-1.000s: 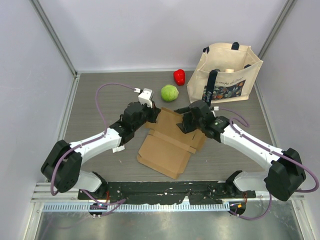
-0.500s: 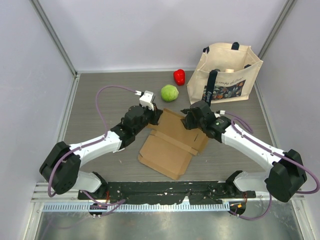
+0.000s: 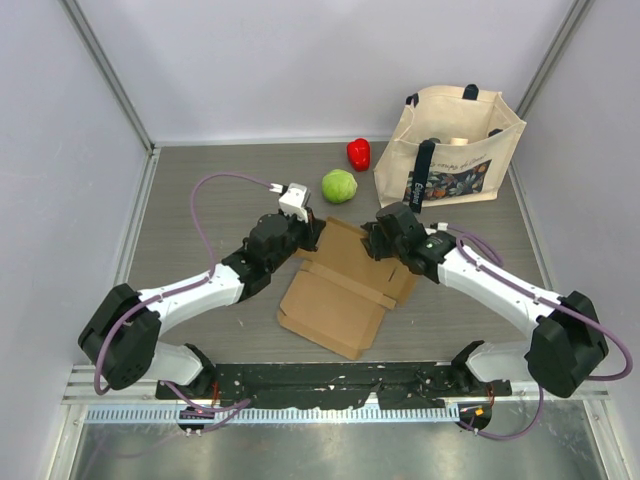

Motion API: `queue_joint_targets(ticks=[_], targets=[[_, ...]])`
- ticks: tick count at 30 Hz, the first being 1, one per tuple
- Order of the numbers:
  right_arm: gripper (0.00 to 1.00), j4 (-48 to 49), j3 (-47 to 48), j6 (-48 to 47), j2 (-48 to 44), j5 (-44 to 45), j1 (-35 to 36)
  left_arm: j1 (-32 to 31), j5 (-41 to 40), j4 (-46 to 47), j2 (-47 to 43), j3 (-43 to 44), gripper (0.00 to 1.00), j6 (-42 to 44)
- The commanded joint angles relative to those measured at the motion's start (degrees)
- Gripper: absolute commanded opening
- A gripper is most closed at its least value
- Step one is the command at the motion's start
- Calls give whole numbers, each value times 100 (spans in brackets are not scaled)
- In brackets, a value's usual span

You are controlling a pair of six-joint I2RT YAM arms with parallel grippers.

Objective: Fold the paper box

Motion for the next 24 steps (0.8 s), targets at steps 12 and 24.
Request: queue_joint_targets(ticks=[12,24], targets=[[3,1574,-552,-1320,-64,497,30,-37,-561,-210,-1028,-516,33,-982],[1,3132,-1353,-2104,5,243,-163,577,-1591,-2389,-1841,-966,53,-2318]])
